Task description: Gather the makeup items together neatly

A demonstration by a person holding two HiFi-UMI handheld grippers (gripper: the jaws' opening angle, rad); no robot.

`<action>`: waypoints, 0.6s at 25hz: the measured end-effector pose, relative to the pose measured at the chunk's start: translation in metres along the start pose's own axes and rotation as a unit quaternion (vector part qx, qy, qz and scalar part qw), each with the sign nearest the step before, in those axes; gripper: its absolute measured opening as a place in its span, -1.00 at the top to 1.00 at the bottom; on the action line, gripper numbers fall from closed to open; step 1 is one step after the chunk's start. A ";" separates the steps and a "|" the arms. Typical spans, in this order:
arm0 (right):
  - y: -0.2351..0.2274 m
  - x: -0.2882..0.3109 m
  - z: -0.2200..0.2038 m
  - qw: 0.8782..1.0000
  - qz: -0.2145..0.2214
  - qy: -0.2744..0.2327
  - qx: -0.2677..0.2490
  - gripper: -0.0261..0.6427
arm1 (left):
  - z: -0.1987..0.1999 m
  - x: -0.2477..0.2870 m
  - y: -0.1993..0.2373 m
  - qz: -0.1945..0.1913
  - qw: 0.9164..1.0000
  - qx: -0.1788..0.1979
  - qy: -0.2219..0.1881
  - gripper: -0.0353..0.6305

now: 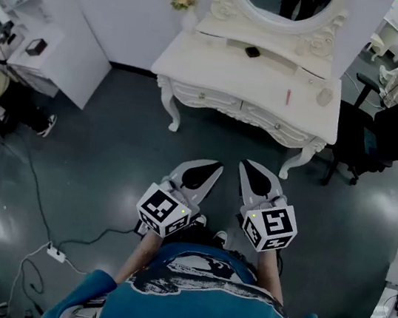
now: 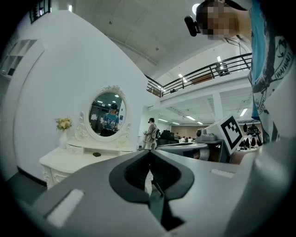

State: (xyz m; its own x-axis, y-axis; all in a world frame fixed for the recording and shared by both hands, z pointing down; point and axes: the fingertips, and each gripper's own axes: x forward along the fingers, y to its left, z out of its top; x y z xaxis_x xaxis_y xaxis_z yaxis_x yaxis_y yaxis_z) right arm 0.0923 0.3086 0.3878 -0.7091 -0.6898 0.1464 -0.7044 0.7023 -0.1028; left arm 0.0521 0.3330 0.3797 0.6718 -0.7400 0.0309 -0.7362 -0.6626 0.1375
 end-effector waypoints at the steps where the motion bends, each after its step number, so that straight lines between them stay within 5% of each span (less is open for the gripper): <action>1: 0.000 0.001 -0.001 1.000 0.001 0.000 0.001 0.92 | 0.000 0.000 0.001 0.001 1.000 -0.001 0.000 0.86; 15: 0.017 0.006 -0.007 1.000 0.008 0.000 -0.013 0.92 | -0.006 -0.009 0.009 -0.004 1.000 -0.009 0.006 0.86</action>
State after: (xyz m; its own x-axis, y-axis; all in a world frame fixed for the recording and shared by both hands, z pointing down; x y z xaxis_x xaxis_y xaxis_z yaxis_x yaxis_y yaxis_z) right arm 0.0762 0.3182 0.3941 -0.7203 -0.6784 0.1451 -0.6919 0.7177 -0.0788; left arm 0.0404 0.3345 0.3867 0.6782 -0.7337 0.0412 -0.7297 -0.6657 0.1560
